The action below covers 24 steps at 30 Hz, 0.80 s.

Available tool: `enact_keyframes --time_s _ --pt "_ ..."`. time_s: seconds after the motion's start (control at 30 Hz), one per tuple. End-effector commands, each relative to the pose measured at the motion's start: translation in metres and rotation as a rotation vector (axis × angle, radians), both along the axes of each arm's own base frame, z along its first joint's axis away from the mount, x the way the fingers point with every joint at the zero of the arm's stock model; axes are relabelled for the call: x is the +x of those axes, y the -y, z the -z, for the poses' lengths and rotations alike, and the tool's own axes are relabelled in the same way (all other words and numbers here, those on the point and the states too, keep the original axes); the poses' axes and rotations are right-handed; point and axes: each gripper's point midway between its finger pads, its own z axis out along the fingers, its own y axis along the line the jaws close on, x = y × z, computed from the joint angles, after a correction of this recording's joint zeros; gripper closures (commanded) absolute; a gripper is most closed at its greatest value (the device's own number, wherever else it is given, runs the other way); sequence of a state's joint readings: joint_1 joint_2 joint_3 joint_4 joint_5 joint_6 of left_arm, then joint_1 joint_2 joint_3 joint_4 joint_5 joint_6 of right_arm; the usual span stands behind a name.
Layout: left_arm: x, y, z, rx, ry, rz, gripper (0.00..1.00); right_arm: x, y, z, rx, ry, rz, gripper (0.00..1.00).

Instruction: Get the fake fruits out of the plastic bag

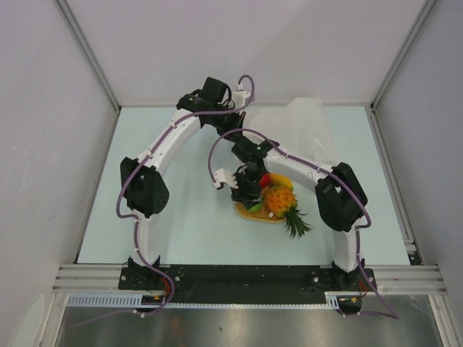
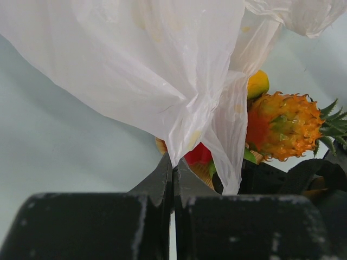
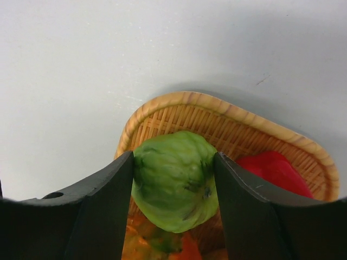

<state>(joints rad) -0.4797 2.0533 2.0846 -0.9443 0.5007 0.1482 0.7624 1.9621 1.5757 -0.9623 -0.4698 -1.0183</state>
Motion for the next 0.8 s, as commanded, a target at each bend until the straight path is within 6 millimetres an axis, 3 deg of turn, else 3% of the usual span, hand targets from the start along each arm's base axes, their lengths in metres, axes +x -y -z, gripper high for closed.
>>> enact_keyframes --time_s 0.0,0.1,0.2,0.37,0.53,0.67,0.77 --pt "-0.001 0.008 -0.011 -0.027 0.026 0.021 1.00 -0.008 0.003 -0.004 -0.032 -0.059 -0.013 0.46" --pt "-0.001 0.008 -0.010 -0.028 0.017 0.020 1.00 -0.012 0.005 -0.007 -0.033 -0.086 -0.012 0.46" --pt "-0.001 0.009 -0.008 -0.026 0.016 0.023 1.00 -0.009 0.004 -0.006 -0.027 -0.080 -0.003 0.40" --pt "0.000 0.010 -0.007 -0.027 0.013 0.024 1.00 -0.003 -0.010 -0.021 0.037 -0.071 0.039 0.21" --pt "0.000 0.010 -0.004 -0.024 0.007 0.022 1.00 0.012 -0.032 -0.062 0.179 -0.051 0.106 0.00" --pt "0.001 0.012 -0.010 -0.039 0.015 0.020 1.00 0.023 -0.039 -0.121 0.303 -0.040 0.195 0.00" --pt "0.000 0.016 -0.022 -0.071 0.023 0.026 1.00 0.044 -0.028 -0.149 0.356 -0.042 0.361 0.00"
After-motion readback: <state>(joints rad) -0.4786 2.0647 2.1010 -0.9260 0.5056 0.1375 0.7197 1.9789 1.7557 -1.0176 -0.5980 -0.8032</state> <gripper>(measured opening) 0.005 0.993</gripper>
